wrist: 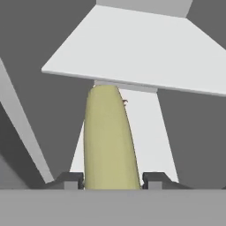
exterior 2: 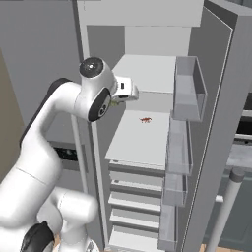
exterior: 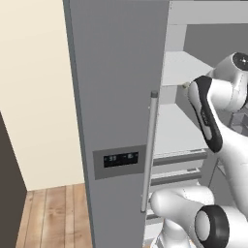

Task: Retrieve the butter from the fridge and place it on a plate on the dining table. Then retrieve the butter knife by the fridge and place it near the plate.

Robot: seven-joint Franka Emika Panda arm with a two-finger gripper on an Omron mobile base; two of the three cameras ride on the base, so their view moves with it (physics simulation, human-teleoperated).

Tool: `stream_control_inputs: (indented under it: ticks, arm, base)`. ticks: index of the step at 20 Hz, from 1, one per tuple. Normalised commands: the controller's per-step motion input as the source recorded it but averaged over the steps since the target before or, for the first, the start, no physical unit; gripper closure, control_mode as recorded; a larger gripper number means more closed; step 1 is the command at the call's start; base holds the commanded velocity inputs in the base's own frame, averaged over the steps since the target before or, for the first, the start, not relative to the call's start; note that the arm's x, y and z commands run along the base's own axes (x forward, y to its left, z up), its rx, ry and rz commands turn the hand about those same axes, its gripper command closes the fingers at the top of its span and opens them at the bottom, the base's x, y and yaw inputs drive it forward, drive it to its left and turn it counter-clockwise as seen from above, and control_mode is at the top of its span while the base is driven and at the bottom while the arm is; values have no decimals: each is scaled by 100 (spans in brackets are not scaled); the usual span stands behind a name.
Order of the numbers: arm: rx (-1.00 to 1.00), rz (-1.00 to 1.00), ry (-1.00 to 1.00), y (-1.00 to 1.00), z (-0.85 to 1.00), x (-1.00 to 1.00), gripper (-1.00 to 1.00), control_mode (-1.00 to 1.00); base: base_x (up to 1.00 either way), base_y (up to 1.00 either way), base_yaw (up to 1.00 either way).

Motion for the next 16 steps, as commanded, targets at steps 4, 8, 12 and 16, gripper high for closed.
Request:
stream_control_inputs:
  ticks: [4, 8, 12, 16]
  arm:
    - [0, 2, 2, 2, 0, -88, 100, -100]
    - [-5, 1, 3, 22, -6, -25, 100, -100]
    - [-3, 0, 1, 8, 0, -3, 100, 100]
    - [0, 0, 0, 0, 0, 0, 100, 100]
  base:
    - [0, 0, 0]
    - [0, 0, 0]
    - [0, 4, 1]
    - [-40, 0, 0]
